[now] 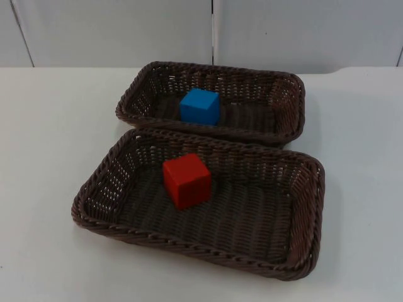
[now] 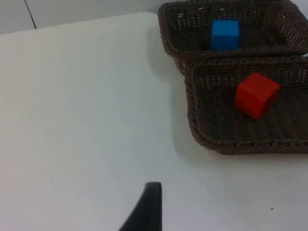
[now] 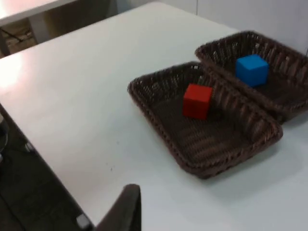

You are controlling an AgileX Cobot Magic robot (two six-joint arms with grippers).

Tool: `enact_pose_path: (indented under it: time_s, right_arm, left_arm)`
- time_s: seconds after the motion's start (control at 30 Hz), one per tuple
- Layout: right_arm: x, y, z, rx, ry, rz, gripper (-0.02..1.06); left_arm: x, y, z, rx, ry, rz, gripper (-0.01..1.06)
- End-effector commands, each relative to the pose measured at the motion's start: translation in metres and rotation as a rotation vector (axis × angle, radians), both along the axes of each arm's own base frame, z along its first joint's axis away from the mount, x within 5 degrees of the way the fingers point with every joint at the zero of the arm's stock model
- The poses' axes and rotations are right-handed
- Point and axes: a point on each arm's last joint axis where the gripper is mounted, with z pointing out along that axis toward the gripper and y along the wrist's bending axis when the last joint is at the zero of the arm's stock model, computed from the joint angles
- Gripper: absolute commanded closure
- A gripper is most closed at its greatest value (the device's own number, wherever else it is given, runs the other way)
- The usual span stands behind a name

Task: Pick up one cube with the left hand and place it into the upper basket. Pick up one cube with the right hand and place it into the lower basket.

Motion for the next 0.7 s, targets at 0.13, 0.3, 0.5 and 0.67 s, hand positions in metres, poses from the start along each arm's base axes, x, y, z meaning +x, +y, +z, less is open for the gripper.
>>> enact_pose_path:
  time_s: [0.13,0.3,0.5,0.67]
  right_arm:
    - [0.0,-0.001,-0.011,-0.062,0.058,-0.004,-0.01]
    - [0.003,0.002,-0.018,-0.07,0.077,-0.012,-0.01]
    - [0.01,0.004,-0.023,-0.048,0.082,-0.062,-0.01]
    - [0.01,0.004,-0.023,-0.048,0.082,-0.062,-0.01]
  left_arm:
    - [0.0,0.0,-0.002,-0.003,0.006,-0.005,0.17]
    - [0.0,0.0,-0.002,-0.003,0.006,-0.005,0.17]
    - [0.0,0.0,-0.002,-0.003,0.006,-0.005,0.17]
    - [0.0,0.0,-0.002,-0.003,0.006,-0.005,0.17]
